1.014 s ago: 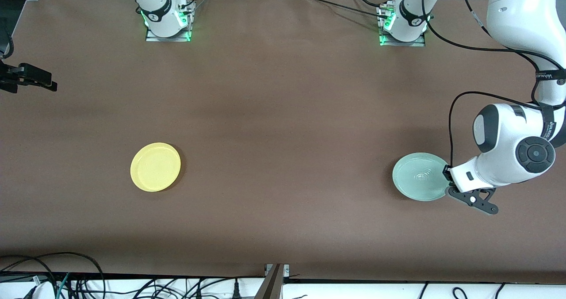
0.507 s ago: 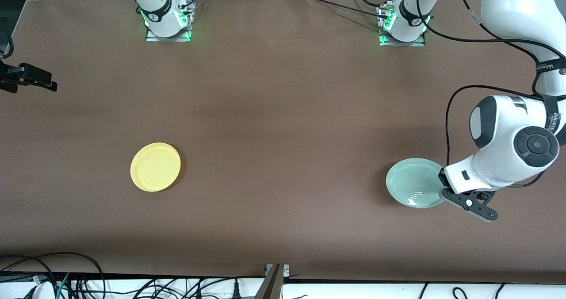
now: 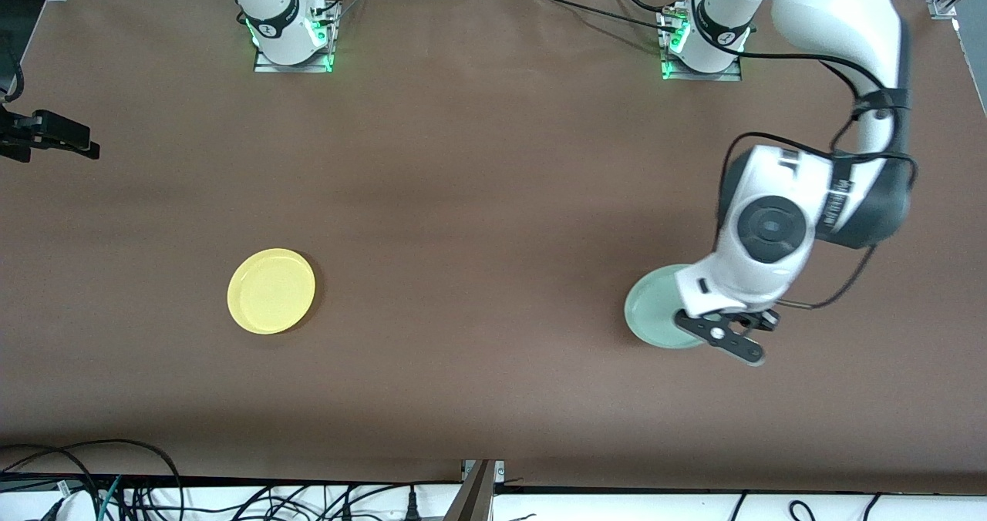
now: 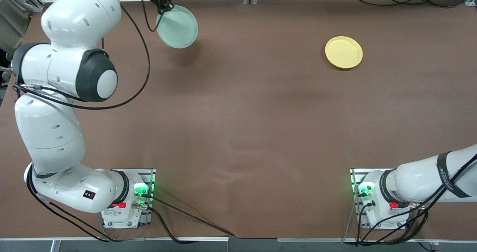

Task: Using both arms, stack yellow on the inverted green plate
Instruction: 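Lift the green plate with the left gripper and flip it over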

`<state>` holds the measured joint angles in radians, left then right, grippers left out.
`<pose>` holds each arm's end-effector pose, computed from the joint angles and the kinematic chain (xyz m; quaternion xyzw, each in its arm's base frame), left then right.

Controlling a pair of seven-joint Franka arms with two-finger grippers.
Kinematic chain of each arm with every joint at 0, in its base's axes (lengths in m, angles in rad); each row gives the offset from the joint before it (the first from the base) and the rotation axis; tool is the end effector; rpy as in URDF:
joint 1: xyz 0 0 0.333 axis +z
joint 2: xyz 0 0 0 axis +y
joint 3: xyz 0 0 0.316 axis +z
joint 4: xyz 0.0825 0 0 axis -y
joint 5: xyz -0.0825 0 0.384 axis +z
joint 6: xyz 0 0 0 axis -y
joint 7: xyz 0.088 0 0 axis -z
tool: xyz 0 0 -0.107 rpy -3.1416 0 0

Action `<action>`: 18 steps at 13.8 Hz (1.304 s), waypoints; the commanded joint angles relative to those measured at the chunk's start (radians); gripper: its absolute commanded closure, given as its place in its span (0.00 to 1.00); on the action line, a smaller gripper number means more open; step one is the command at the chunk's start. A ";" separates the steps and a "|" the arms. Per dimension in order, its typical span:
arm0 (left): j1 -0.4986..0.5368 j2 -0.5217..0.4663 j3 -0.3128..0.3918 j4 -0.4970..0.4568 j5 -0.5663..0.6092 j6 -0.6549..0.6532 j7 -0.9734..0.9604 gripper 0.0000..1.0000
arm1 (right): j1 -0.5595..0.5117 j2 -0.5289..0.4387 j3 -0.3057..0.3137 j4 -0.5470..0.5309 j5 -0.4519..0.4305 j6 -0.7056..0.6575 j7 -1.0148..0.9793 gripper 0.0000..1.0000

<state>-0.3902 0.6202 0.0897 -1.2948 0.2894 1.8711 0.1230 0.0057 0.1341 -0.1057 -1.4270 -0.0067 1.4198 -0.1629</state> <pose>0.6941 -0.2078 0.3849 -0.9518 0.2590 0.0061 0.1639 0.5765 -0.0543 0.6034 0.9970 0.0311 -0.0710 0.0011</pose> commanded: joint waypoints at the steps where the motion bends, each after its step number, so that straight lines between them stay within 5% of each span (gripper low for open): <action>1: -0.109 0.001 0.024 0.031 0.127 -0.075 -0.121 1.00 | -0.009 -0.005 0.006 0.000 0.010 -0.010 0.003 0.00; 5: -0.315 0.015 0.027 0.061 0.317 -0.222 -0.331 1.00 | -0.009 -0.004 0.004 0.000 0.010 -0.007 0.005 0.00; 11: -0.606 0.162 0.028 0.060 0.551 -0.385 -0.628 1.00 | -0.010 0.038 0.003 0.002 0.005 0.002 -0.047 0.00; 14: -0.674 0.232 0.030 0.084 0.685 -0.434 -0.635 1.00 | -0.009 0.044 0.006 0.000 0.008 0.031 -0.038 0.00; 18: -0.725 0.288 0.032 0.118 0.757 -0.451 -0.638 1.00 | -0.030 0.192 0.001 0.000 0.050 0.089 -0.047 0.00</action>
<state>-1.0776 0.8653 0.1052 -1.2264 0.9900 1.4498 -0.5276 0.0006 0.2547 -0.1060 -1.4355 0.0154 1.4767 -0.1887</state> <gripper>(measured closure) 0.978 0.000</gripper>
